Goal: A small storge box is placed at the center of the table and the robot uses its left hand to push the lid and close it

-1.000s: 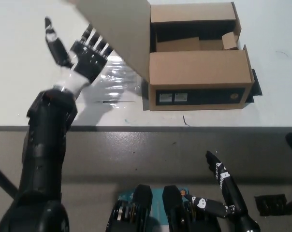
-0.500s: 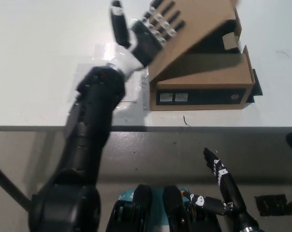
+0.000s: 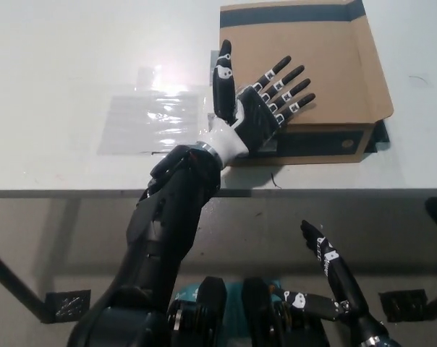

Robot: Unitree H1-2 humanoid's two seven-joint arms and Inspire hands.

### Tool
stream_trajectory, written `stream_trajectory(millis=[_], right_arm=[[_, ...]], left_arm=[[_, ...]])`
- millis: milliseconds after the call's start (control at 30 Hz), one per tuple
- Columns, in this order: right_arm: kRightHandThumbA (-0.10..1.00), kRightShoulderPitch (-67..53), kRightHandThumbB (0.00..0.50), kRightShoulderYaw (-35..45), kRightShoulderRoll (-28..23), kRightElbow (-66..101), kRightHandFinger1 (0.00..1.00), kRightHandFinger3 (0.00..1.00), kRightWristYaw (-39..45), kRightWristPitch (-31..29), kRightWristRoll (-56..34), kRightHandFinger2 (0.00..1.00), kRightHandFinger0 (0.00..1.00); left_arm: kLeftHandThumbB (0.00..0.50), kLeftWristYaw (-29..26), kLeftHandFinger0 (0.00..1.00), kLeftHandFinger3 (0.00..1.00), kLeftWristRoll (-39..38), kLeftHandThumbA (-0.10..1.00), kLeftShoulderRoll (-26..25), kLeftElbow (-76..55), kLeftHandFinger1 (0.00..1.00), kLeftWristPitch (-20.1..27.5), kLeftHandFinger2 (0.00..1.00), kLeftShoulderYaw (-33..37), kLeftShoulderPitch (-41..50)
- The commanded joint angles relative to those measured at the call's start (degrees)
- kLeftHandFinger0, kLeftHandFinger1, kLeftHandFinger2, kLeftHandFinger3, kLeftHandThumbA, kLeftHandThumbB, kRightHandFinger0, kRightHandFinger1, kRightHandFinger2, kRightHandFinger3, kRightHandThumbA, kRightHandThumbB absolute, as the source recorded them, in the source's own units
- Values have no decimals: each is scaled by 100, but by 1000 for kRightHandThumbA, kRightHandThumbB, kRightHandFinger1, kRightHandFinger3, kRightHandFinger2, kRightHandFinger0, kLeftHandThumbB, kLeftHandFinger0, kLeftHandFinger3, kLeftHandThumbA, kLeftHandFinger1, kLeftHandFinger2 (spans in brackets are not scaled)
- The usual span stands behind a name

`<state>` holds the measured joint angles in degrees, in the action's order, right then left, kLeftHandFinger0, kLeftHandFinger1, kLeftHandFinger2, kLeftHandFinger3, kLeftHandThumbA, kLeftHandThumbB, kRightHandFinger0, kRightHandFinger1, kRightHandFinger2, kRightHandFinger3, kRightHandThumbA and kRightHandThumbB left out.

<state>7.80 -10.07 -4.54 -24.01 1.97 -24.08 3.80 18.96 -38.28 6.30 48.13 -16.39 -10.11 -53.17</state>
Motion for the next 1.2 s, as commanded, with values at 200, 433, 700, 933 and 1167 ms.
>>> stream_trajectory(millis=[200,433,700,933,1167], right_arm=[[1000,153,373,-39,-49,178,1000,1000,80,-285,59,1000,1000],[1000,163,355,-47,-49,159,1000,1000,122,-285,21,1000,1000],[1000,229,360,-43,-93,107,1000,1000,144,-285,69,1000,1000],[1000,191,366,-55,-92,55,1000,1000,100,-285,122,1000,1000],[1000,175,372,-33,-80,28,1000,1000,134,-285,80,1000,1000]], left_arm=[[411,170,1000,1000,183,1000,-227,-425,1000,-50,1000,-76,291],[393,287,1000,1000,-59,1000,-341,-2763,1000,-771,1000,189,768],[408,257,1000,1000,-1118,1000,-959,-6306,1000,-1054,1000,882,1931],[416,626,1000,1000,32,1000,-1272,-7219,1000,-514,1000,969,3376],[338,306,1000,1000,2126,1000,-1708,-6228,1000,1353,1000,1144,4339]])
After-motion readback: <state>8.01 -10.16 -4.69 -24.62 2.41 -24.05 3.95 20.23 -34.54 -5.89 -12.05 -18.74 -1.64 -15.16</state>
